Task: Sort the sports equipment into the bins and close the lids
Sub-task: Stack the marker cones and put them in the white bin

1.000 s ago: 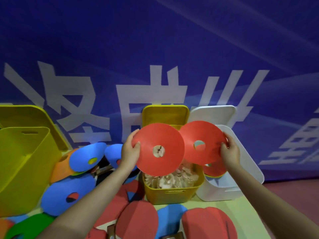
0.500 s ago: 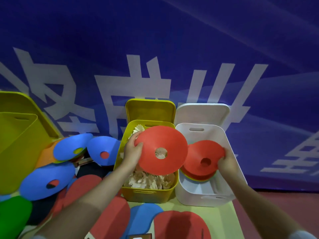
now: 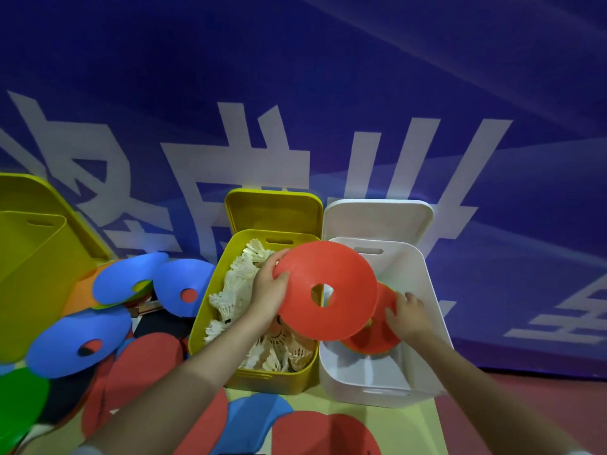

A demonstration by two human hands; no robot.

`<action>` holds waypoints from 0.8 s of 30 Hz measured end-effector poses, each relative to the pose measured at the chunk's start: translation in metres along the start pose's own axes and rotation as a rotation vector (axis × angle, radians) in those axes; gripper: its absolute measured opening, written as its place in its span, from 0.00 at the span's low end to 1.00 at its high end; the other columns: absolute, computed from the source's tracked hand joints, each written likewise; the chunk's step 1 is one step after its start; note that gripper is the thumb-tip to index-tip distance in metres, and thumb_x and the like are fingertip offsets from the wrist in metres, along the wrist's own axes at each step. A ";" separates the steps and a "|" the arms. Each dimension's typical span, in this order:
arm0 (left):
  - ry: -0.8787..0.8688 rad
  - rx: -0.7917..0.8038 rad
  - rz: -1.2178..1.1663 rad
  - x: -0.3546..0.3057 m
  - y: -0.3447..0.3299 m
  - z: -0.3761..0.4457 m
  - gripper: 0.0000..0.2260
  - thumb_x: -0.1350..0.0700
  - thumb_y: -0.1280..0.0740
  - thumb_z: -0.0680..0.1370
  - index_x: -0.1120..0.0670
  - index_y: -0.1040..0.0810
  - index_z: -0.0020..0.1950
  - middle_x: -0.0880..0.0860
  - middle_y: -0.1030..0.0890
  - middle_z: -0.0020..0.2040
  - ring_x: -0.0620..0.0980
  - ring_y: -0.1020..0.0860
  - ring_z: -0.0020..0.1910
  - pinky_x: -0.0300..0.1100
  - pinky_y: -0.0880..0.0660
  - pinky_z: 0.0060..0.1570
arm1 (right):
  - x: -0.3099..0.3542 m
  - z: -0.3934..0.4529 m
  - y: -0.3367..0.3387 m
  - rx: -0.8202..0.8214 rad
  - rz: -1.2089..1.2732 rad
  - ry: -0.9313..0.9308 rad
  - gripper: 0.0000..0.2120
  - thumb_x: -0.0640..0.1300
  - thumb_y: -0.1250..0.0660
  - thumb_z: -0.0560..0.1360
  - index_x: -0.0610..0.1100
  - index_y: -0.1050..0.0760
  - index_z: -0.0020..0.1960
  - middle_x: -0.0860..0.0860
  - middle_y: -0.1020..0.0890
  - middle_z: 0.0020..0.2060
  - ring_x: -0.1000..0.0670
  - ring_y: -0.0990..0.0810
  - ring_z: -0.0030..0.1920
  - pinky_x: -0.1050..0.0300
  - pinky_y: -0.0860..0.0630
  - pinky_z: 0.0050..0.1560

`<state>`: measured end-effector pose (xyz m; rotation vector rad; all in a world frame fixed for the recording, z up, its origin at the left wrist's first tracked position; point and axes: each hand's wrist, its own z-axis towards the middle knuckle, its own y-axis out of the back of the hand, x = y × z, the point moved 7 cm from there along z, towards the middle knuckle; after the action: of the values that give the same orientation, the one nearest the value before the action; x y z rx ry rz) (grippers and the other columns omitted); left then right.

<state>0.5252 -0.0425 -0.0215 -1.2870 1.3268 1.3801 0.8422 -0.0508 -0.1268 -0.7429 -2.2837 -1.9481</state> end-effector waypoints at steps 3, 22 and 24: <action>-0.035 0.037 0.027 -0.010 -0.019 0.004 0.22 0.65 0.41 0.76 0.45 0.27 0.65 0.46 0.23 0.58 0.46 0.24 0.55 0.39 0.28 0.49 | 0.009 -0.010 0.048 -0.241 0.061 0.211 0.21 0.46 0.40 0.76 0.41 0.28 0.67 0.40 0.27 0.65 0.38 0.30 0.65 0.44 0.31 0.63; -0.071 0.194 0.622 0.038 -0.181 0.034 0.22 0.65 0.42 0.76 0.50 0.31 0.70 0.58 0.21 0.59 0.59 0.23 0.58 0.45 0.28 0.52 | -0.060 -0.020 0.066 -0.296 0.526 -0.011 0.17 0.46 0.43 0.80 0.54 0.29 0.67 0.52 0.18 0.45 0.46 0.20 0.49 0.56 0.29 0.45; -0.042 0.177 0.665 0.053 -0.183 0.039 0.22 0.65 0.42 0.76 0.52 0.31 0.69 0.58 0.21 0.58 0.60 0.23 0.57 0.46 0.28 0.53 | -0.062 -0.019 0.065 -0.295 0.539 -0.018 0.17 0.46 0.43 0.80 0.54 0.28 0.67 0.53 0.19 0.44 0.46 0.20 0.49 0.56 0.29 0.45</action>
<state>0.6917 0.0126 -0.1059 -0.7105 1.8988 1.6585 0.9171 -0.0830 -0.0843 -1.2468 -1.5770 -2.0092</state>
